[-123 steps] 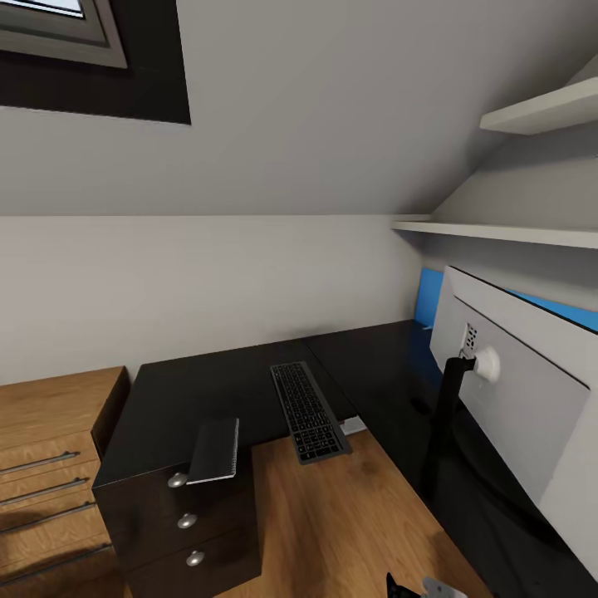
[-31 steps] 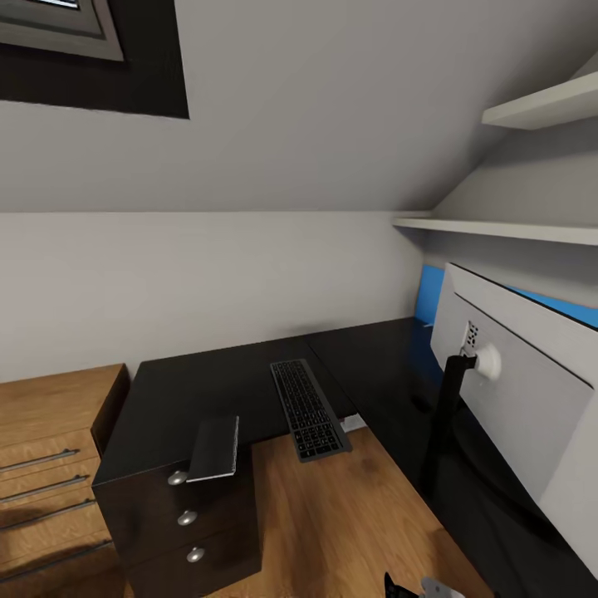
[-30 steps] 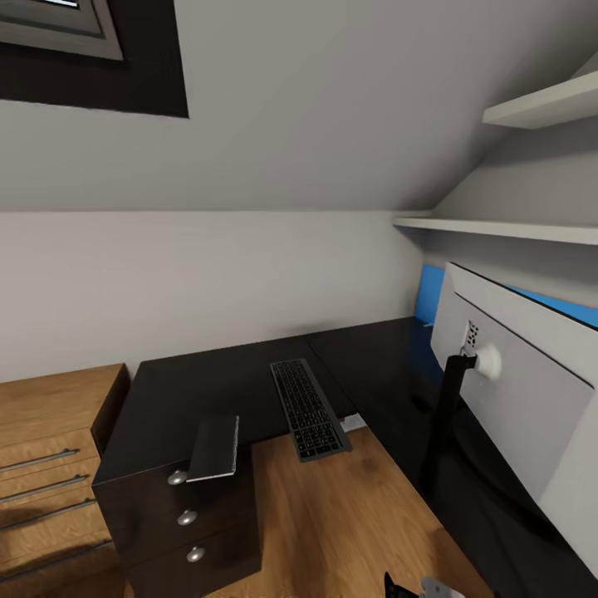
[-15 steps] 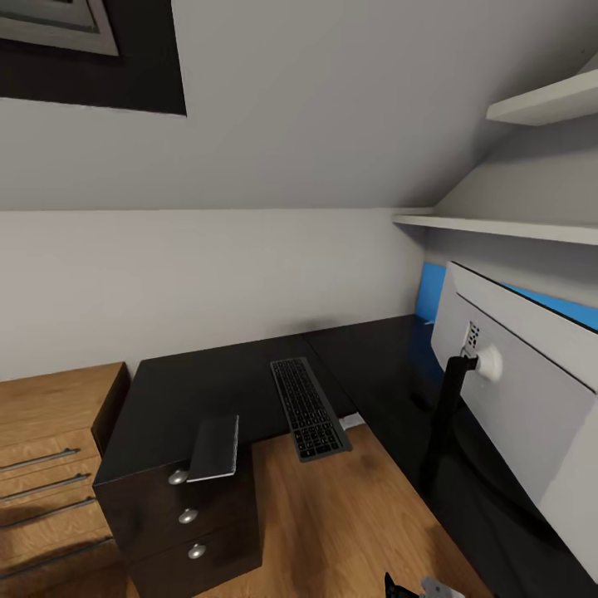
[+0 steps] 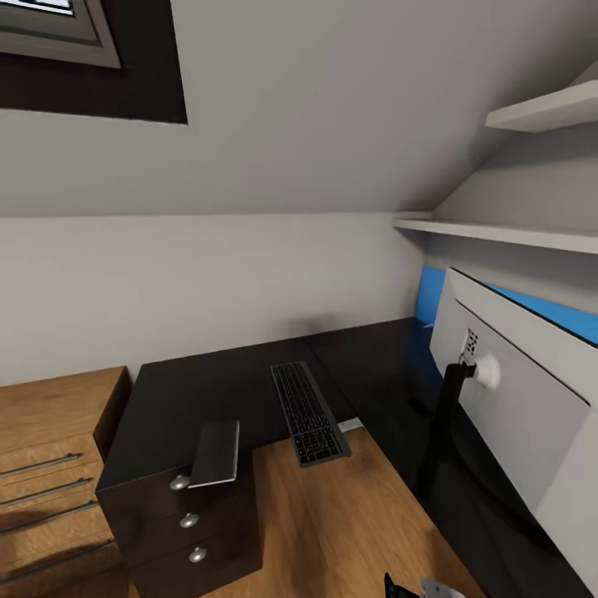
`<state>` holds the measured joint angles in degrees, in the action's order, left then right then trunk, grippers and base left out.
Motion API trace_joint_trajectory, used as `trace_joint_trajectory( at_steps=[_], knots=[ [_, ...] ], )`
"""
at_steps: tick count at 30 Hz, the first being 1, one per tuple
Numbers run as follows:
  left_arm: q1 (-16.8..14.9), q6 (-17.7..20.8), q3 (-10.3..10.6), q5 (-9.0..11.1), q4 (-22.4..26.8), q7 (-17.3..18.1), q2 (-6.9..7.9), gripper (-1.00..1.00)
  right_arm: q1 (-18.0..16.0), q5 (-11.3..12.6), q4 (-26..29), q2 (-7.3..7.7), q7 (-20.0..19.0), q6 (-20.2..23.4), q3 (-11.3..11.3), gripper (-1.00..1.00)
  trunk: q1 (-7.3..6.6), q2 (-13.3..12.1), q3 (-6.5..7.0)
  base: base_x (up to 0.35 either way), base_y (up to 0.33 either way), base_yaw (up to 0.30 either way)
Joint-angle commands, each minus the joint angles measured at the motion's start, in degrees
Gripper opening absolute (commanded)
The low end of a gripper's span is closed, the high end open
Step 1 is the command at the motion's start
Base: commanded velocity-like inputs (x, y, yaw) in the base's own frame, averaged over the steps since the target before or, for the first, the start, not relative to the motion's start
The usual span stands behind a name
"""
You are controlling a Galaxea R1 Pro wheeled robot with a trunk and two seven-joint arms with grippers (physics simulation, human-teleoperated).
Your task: In the bedroom, organize the workspace by keeping the computer under the desk, ensuring the monitor is on the desk, placing the keyboard on the desk next to the monitor, placing the mouse on the desk next to the keyboard, moving the folder from the swivel chair onto the desk next to the mouse, stacking the notebook on top of the folder with the pen on top of the notebook, and positioning the swivel chair next to the desk.
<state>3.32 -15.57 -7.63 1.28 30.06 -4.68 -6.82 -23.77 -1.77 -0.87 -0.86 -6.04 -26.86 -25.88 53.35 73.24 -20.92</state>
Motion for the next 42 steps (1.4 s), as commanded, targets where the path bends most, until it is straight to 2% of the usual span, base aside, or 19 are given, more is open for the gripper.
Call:
trace_joint_trajectory(
  at_steps=[1,17,42],
  knots=[
    [0.0,-0.1,-0.2,0.1,0.1,0.0,-0.04,1.00,0.0,-0.2,-0.1,0.01,-0.3,-0.2,-0.5,1.00,-0.22,-0.4,0.13,0.000,0.000,0.000],
    [0.0,-0.1,-0.2,0.1,0.1,0.0,-0.04,1.00,0.0,-0.2,-0.1,0.07,-0.3,-0.2,-0.5,1.00,-3.74,-6.8,3.00,0.000,0.000,0.000],
    [0.0,-0.2,-0.2,0.1,-0.1,0.0,-0.06,1.00,0.0,-0.3,-0.1,0.07,-0.3,-0.3,-0.5,1.00,-3.74,-6.8,3.00,0.000,0.000,0.000]
  ],
)
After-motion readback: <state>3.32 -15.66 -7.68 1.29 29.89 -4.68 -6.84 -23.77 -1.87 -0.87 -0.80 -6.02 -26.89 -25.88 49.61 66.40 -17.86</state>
